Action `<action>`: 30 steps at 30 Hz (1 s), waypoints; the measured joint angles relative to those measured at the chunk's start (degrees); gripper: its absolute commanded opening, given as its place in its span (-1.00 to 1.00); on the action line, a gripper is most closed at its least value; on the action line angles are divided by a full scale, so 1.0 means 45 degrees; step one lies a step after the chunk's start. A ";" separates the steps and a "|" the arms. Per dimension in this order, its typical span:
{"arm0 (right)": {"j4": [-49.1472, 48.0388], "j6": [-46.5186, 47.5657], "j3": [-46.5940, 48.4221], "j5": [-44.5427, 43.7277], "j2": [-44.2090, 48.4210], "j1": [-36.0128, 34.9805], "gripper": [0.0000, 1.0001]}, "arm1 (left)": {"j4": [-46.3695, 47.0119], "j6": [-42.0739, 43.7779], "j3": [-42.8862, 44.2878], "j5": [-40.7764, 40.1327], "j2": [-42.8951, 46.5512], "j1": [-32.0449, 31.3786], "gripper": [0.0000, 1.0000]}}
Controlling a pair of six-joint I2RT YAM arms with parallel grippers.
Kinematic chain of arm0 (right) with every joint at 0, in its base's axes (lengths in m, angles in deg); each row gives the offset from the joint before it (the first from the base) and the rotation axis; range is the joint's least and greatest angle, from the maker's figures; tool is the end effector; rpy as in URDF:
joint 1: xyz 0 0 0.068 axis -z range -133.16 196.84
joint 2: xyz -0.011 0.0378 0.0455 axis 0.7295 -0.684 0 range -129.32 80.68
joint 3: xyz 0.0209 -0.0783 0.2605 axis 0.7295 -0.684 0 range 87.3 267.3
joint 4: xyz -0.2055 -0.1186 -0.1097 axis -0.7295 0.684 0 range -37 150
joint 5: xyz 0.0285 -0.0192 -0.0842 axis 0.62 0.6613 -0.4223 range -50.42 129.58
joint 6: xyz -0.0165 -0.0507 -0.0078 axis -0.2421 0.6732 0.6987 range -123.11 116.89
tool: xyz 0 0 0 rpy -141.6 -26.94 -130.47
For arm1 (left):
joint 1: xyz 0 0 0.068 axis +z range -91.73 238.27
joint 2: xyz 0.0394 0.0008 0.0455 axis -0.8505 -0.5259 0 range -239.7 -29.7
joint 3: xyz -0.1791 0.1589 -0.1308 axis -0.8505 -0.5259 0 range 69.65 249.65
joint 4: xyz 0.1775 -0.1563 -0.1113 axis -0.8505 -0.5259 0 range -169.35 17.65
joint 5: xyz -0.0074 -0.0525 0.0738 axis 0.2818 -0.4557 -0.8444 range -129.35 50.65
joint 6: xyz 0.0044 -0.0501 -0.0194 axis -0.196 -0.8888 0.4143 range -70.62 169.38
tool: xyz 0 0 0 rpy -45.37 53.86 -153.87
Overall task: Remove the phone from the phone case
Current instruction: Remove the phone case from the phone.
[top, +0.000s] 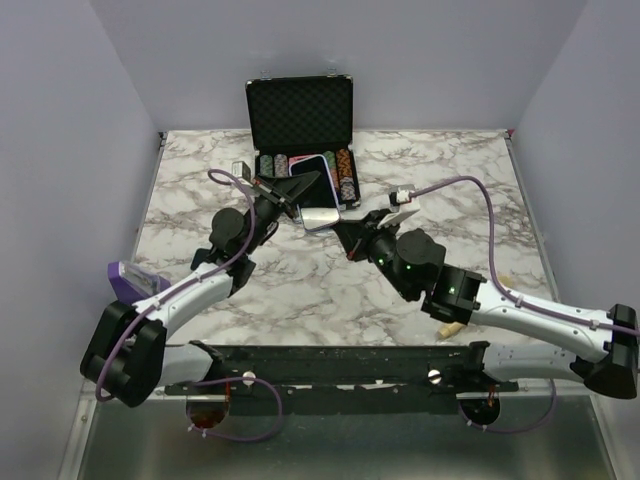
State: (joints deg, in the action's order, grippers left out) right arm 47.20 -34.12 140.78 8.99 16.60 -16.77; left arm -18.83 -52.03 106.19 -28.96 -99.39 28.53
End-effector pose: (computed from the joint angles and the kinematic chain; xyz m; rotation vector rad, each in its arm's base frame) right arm 0.1321 0.2255 0.3561 -0.0652 1.7063 0.8123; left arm 0.2299 -0.1387 0.3153 -0.7269 1.3453 -2.0420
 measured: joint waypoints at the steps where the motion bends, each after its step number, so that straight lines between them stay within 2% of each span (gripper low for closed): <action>1: -0.0219 0.0223 -0.0087 -0.0340 -0.0049 -0.0083 -0.99 | 0.0102 -0.0049 0.0000 -0.0019 -0.0117 -0.0010 -1.00; 5: -0.0908 0.1326 -0.0525 -0.1651 -0.0636 -0.0126 -0.99 | 0.0627 -0.0024 0.0010 -0.0238 -0.0714 -0.0141 -1.00; 8: -0.0884 0.1617 -0.0529 -0.1744 -0.0831 -0.0092 -0.97 | 0.0612 0.0078 0.0010 -0.0316 -0.1001 -0.0141 -1.00; 11: -0.0559 0.1462 -0.0510 -0.1384 -0.0641 -0.0053 -0.68 | 0.0321 0.0466 0.0078 -0.0185 -0.0889 -0.0141 -1.00; 15: 0.0457 0.1069 -0.0466 0.0112 -0.0262 0.0141 -0.09 | -0.0607 0.1642 0.0204 0.0636 -0.0262 -0.0175 -1.00; 18: 0.1457 0.0933 -0.0461 0.1341 0.0117 0.0335 0.22 | -0.1462 0.2443 0.0432 0.1681 0.0321 -0.0282 -1.00; 24: 0.3060 0.0267 -0.0500 0.3230 0.1141 0.0461 0.50 | -0.3449 0.4648 0.0695 0.3240 0.1836 -0.0617 -1.00; 30: 0.3677 0.0024 -0.0899 0.4711 0.2351 0.0476 0.61 | -0.5255 0.5974 0.1073 0.3915 0.2652 -0.0918 -1.00</action>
State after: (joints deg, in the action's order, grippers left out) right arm 63.74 -34.01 136.73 30.19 27.18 -14.63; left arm -42.48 -25.14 111.02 -11.34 -87.45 24.40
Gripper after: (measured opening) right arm 0.792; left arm 0.235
